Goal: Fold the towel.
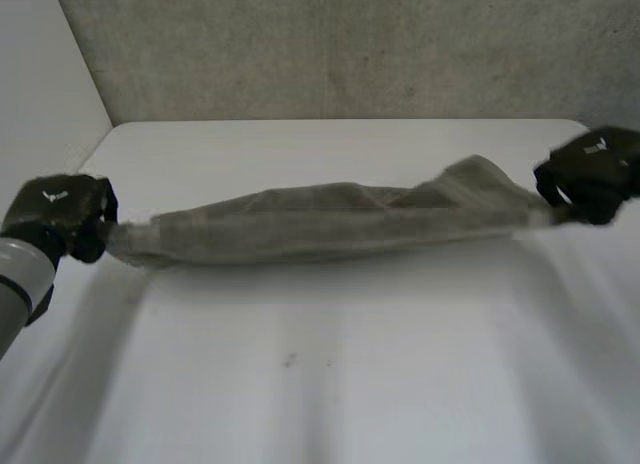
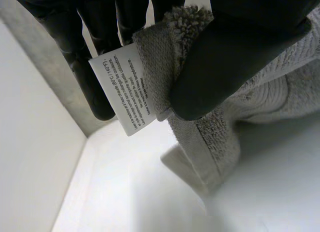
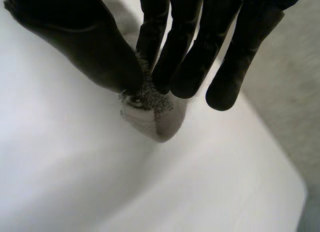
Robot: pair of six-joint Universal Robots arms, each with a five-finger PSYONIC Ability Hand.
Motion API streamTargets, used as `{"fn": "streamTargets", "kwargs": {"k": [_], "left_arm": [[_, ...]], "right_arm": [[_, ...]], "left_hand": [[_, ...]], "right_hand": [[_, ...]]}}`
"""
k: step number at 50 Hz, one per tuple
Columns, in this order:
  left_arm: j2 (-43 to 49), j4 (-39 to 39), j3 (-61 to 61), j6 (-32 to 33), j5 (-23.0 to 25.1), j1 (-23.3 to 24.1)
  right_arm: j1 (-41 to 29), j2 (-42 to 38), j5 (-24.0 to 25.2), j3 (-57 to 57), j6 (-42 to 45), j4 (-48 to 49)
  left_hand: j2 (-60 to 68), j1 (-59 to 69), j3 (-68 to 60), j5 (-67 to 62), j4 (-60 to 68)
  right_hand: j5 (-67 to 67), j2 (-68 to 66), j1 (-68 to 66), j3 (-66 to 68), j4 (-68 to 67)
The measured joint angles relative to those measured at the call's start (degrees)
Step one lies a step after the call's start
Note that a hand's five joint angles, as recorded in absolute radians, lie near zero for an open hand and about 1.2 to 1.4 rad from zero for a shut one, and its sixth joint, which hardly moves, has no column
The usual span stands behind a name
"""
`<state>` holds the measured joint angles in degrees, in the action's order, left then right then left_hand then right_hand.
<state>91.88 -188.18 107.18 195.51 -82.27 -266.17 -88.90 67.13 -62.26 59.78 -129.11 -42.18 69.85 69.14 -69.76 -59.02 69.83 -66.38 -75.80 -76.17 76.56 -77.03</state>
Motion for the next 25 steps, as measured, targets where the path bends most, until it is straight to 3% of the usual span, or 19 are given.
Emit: {"fn": "streamTargets", "kwargs": {"k": [5,11,17,25], "left_arm": [[-3.9,5.5,2.8,4.4,1.8,1.1],[-8.7,10.7,5.7,6.2,2.7,1.6],[-12.2,15.8,7.4,7.3,2.9,1.6],[-12.1,16.5,7.6,9.7,3.3,0.9]], "right_arm": [[4.5,8.1,2.8,9.7,9.9,-8.5],[8.6,15.1,5.8,19.7,17.4,-12.0],[10.4,18.2,6.6,25.2,20.4,-12.0],[10.5,18.1,6.2,25.6,22.6,-11.6]], "left_hand": [[0.0,0.0,0.0,0.0,0.0],[0.0,0.0,0.0,0.0,0.0],[0.0,0.0,0.0,0.0,0.0],[0.0,0.0,0.0,0.0,0.0]], "right_hand": [[0.0,0.0,0.0,0.0,0.0],[-0.4,0.0,0.0,0.0,0.0],[-0.4,0.0,0.0,0.0,0.0],[-0.4,0.0,0.0,0.0,0.0]]}}
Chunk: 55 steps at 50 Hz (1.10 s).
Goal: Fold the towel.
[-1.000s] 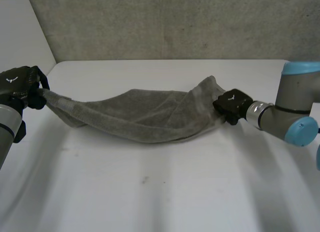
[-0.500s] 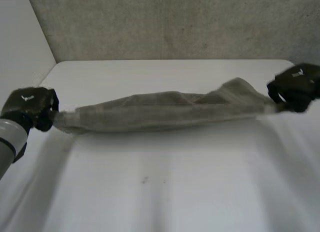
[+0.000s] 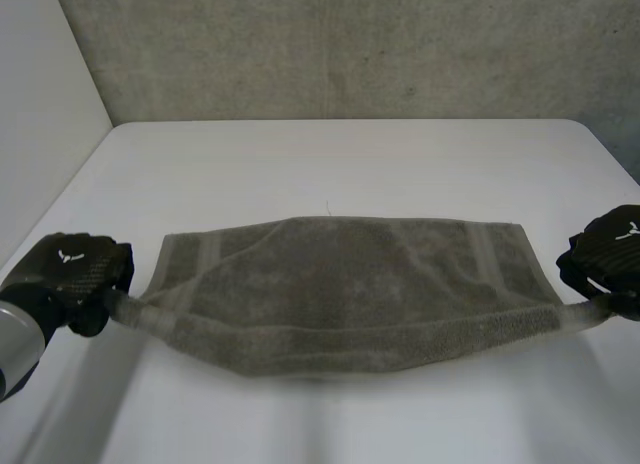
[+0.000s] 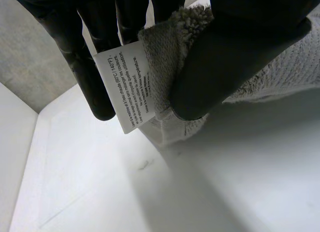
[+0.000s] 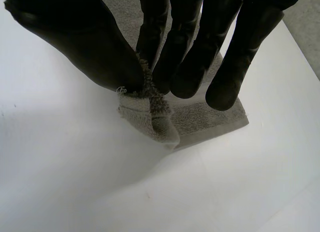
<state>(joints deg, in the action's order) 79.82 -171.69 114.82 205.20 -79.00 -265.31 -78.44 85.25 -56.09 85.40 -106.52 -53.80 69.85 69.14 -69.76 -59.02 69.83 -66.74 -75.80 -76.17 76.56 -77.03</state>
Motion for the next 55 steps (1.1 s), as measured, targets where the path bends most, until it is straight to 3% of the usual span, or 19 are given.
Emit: {"fn": "streamTargets", "kwargs": {"k": [11,18,27,37,55], "left_arm": [[15.3,-11.2,-9.1,-0.9,1.0,1.8],[31.0,-13.1,-21.8,-3.6,-1.8,4.6],[44.1,-12.6,-35.2,-4.9,-5.9,5.8],[50.7,-12.1,-44.4,-4.8,-9.3,6.3],[56.5,-12.1,-50.7,-4.9,-10.9,6.7]], "right_arm": [[-4.4,-16.1,-0.7,-11.4,-7.8,4.3],[-11.2,-30.1,-5.7,-26.3,-18.0,11.2],[-15.3,-42.5,-10.8,-40.8,-27.3,17.6],[-16.9,-49.1,-15.6,-48.0,-30.0,23.2],[-18.2,-53.7,-19.5,-50.4,-32.9,35.9]], "left_hand": [[0.0,0.0,0.0,0.0,0.0],[0.0,0.0,0.0,0.0,0.0],[0.0,0.0,0.0,0.0,0.0],[0.0,0.0,0.0,0.0,0.0],[0.0,0.0,0.0,0.0,0.0]], "right_hand": [[0.0,0.0,0.0,0.0,0.0],[0.0,0.0,-0.1,0.0,0.0],[0.0,0.0,-0.1,0.0,0.0],[0.0,0.0,-0.1,0.0,0.0],[0.0,0.0,-0.1,0.0,0.0]]}}
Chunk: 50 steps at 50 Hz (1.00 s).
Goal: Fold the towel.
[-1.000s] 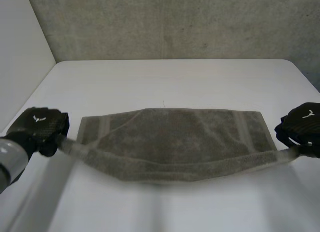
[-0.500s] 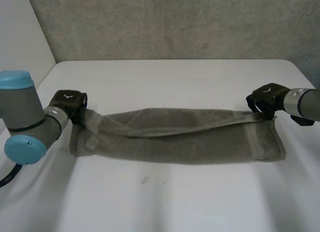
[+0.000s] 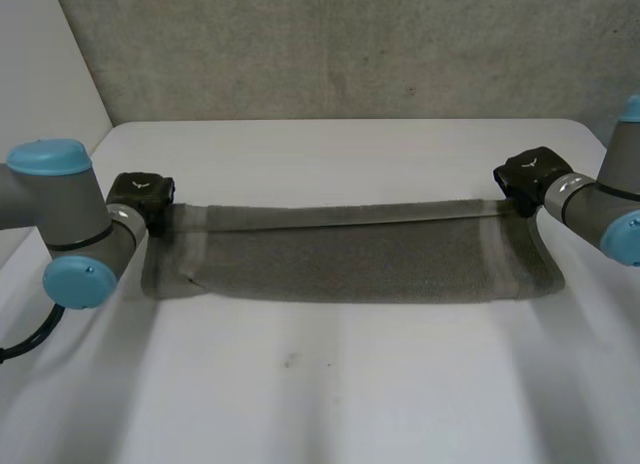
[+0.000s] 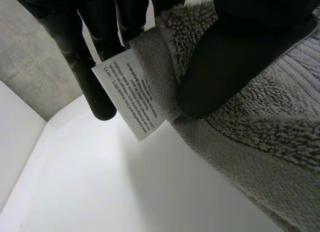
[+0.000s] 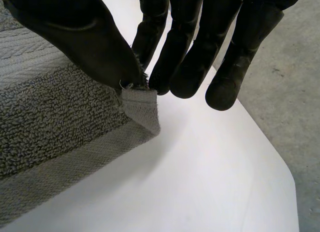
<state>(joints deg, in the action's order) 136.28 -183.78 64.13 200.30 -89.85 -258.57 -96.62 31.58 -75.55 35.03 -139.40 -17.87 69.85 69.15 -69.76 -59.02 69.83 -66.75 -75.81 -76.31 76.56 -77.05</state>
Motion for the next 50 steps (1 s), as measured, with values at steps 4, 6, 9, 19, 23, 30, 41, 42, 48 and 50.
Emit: {"fn": "streamTargets", "kwargs": {"k": [4,6,9,19,23,30,41,42,48,50], "left_arm": [[0.4,0.0,-0.3,0.0,0.0,0.3],[0.4,0.0,-0.3,0.0,0.0,0.4],[0.4,0.0,-0.3,0.0,0.0,0.5],[-0.2,0.6,-0.3,-0.2,-0.1,0.8],[-1.7,0.9,-0.3,-0.9,-0.9,1.1],[-6.5,1.2,0.2,-3.1,-2.5,1.2],[-15.8,1.3,6.7,-3.7,-2.1,1.1],[-16.8,1.3,8.1,-3.7,-1.9,1.1],[-20.8,1.0,16.0,-3.6,-0.4,1.1],[-22.3,0.5,19.7,-3.7,0.8,1.1]], "right_arm": [[-0.9,-1.3,-0.4,-1.3,0.1,-0.3],[-1.3,-1.8,-0.7,-1.7,0.2,-0.5],[-1.6,-2.3,-1.0,-2.2,0.3,-0.9],[-1.8,-2.4,-1.5,-4.1,0.1,-1.2],[-2.0,-1.3,-1.7,-5.7,-0.8,-1.0],[-1.9,3.6,-1.6,-7.1,-4.6,-0.9],[-0.8,15.2,-0.5,3.3,-6.1,-1.2],[-0.5,16.9,0.0,6.3,-6.0,-1.2],[1.4,23.7,3.3,20.6,-5.3,-0.2],[2.7,26.2,5.4,27.4,-5.0,0.7]], "left_hand": [[0.0,0.0,0.0,0.0,0.0],[0.0,0.0,0.0,0.0,0.0],[0.0,0.0,0.0,0.0,0.0],[-39.3,-36.9,38.6,38.5,-39.1],[-53.2,-52.1,52.7,52.3,-52.7],[-58.4,-57.3,58.2,56.8,-58.3],[-58.6,-57.6,58.4,57.0,-58.5],[-58.5,-57.6,58.4,57.0,-58.5],[-58.3,-57.4,58.3,57.0,-58.4],[-58.2,-57.4,58.3,57.0,-58.3]], "right_hand": [[-0.5,0.0,0.0,0.0,0.0],[-0.5,0.0,0.0,0.0,0.0],[-0.5,0.0,0.0,0.0,0.0],[55.3,52.4,52.9,-52.5,52.7],[63.2,61.3,62.1,-62.1,61.9],[63.2,61.3,62.8,-62.2,61.9],[63.2,61.3,63.0,-62.2,61.9],[63.2,61.3,63.0,-62.2,61.9],[63.2,61.3,63.0,-62.2,61.9],[63.2,61.3,63.0,-62.2,61.9]]}}
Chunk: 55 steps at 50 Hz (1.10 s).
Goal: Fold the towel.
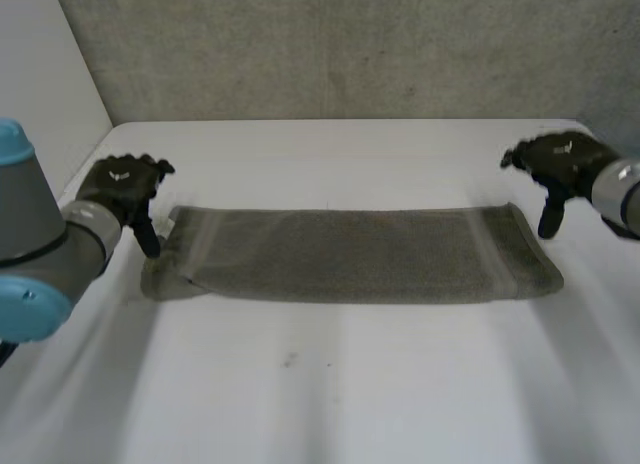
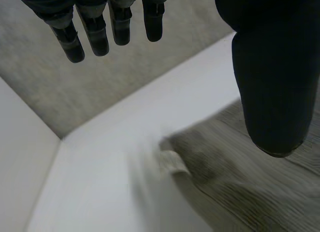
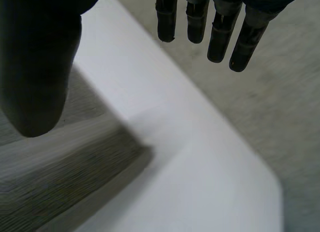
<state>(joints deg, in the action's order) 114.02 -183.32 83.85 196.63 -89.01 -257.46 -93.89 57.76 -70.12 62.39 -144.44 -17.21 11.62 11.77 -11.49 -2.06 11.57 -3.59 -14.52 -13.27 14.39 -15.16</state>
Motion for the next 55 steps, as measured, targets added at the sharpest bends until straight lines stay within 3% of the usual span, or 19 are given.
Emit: {"fn": "streamTargets", "kwargs": {"k": [9,17,19,23,25,34,42,48,55], "left_arm": [[-2.6,-4.0,9.0,-0.2,3.1,-0.1],[-3.0,-5.3,10.4,-0.2,3.3,0.0],[-3.0,-5.4,10.4,-0.2,3.3,0.0],[-3.0,-5.3,10.6,-0.3,3.2,0.1],[-3.1,-5.3,10.7,-0.3,3.2,0.1],[-3.3,-5.3,11.7,-0.3,3.2,0.0],[-3.5,-5.4,12.1,-0.4,3.2,-0.4],[-4.1,-5.4,12.6,-0.4,3.2,-0.7],[-4.6,-5.4,13.0,-0.4,3.2,-0.3]], "right_arm": [[3.9,4.0,4.9,20.4,1.9,10.2],[5.0,1.9,5.2,26.3,4.1,15.7],[5.2,0.6,5.0,26.7,4.9,16.8],[5.7,-2.1,4.5,26.3,6.2,19.6],[6.1,-2.7,4.3,25.9,6.4,20.6],[12.5,-1.9,3.1,22.0,7.9,24.1],[18.0,-0.5,2.4,13.9,12.0,18.5],[12.5,0.5,1.9,5.3,11.2,11.9],[-4.6,-0.1,-0.7,-3.0,7.3,10.6]], "left_hand": [[0.0,0.0,0.0,0.0,0.0],[0.0,0.0,0.0,0.0,0.0],[0.0,0.0,0.0,0.0,0.0],[0.0,0.0,0.0,0.0,0.0],[0.0,0.0,0.0,0.0,0.0],[0.0,0.0,0.0,0.0,0.0],[0.0,0.0,0.0,0.0,0.0],[0.0,0.0,0.0,0.0,0.0],[0.0,0.0,0.0,0.0,0.0]], "right_hand": [[0.0,0.0,0.0,0.0,0.0],[-7.8,-6.1,-7.7,6.3,-5.6],[-19.1,-17.1,-19.2,17.3,-16.6],[-54.1,-54.7,-54.3,52.5,-52.0],[-61.8,-61.3,-60.7,60.2,-60.0],[-63.1,-61.5,-62.3,61.1,-61.8],[-63.1,-61.5,-62.6,61.1,-61.8],[-63.1,-61.5,-62.7,61.1,-61.8],[-63.1,-61.5,-62.9,62.2,-61.9]]}}
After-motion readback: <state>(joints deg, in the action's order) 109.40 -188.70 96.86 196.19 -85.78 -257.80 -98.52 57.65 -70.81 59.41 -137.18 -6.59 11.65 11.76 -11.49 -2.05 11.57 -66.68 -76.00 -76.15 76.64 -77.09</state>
